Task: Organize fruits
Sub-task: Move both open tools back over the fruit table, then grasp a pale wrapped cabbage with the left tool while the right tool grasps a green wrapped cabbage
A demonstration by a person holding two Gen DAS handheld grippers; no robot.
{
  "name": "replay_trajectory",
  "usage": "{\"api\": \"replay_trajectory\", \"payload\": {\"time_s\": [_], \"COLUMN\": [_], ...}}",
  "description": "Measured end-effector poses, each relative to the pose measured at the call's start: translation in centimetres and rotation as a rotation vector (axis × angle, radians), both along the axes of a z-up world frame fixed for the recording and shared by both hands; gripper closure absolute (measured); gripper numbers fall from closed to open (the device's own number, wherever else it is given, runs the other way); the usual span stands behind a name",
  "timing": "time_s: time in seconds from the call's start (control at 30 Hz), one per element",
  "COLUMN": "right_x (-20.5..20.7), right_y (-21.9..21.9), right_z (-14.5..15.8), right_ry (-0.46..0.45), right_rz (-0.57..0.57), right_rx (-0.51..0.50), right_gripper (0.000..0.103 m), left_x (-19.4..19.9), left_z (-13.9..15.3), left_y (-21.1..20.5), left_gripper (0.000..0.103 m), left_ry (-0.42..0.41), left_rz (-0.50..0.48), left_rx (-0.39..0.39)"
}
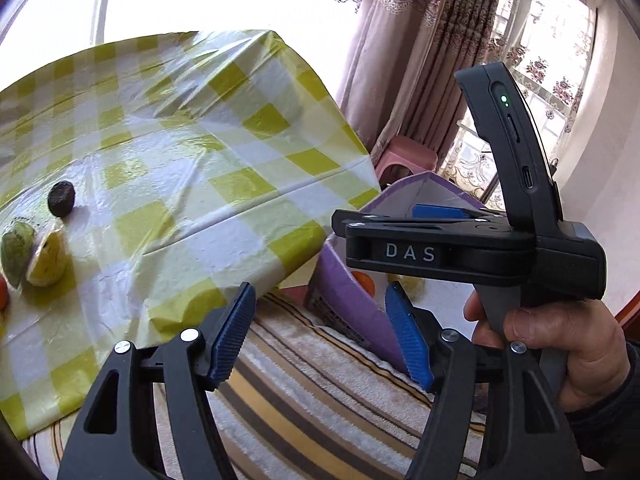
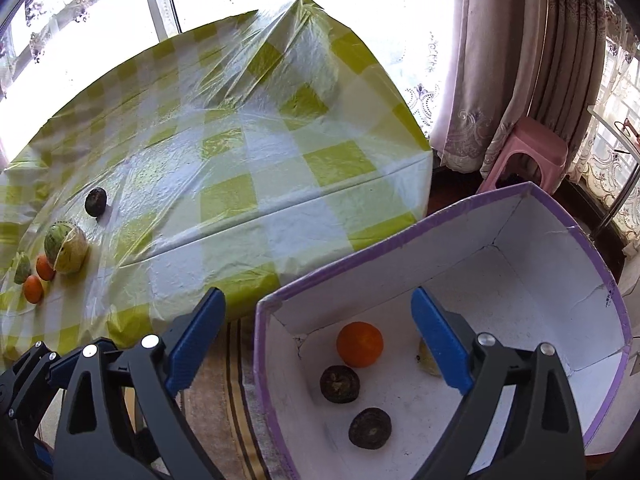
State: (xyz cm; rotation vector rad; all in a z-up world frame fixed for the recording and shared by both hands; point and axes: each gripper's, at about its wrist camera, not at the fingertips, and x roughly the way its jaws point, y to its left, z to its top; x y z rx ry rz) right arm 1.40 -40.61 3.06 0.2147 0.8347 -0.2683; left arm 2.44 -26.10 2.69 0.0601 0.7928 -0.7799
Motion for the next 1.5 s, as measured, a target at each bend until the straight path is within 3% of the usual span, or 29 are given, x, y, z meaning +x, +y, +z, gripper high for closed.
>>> {"api": "replay_trajectory", "payload": {"time_s": [0.23, 0.5, 0.83, 1.1, 1.3, 1.5], "right_x": [2.3, 5.0, 7.6, 10.3, 11.9, 13.3], "right_y": [6.6, 13.6, 20.4, 23.6, 26.0, 27.4], "right_z": [0.5, 0.1, -0.4, 0.1, 0.4, 0.1], "right_ry": [-0.026, -0.034, -0.056, -0.09, -0.118, -0.11], "right_rz": [0.123, 0.254, 0.381, 0.441, 0.485, 0.514], "right_rx": [0.014, 0.028, -0.057, -0.093, -0.141, -0.157], "right_gripper": [0.007, 0.006, 0.003, 0.003, 0.003, 0.003], "left_x": [1.1, 1.5, 3.8, 6.4, 9.2, 11.5], "left_z": [0.7, 1.4, 1.3, 1.2, 0.8, -0.6], "left_y": [8.3, 17.5, 28.3, 31.8, 34.0, 34.9], "left_gripper": [0.038, 0.038, 0.038, 0.037, 0.031, 0.029], "left_ry": [0.025, 0.009, 0.015, 0.015, 0.019, 0.06], "left_rz": [0.192, 0.437, 0.757, 0.855, 0.938, 0.959], "left_rx": [-0.062, -0.059, -0.06, -0.057, -0.019, -0.001]}}
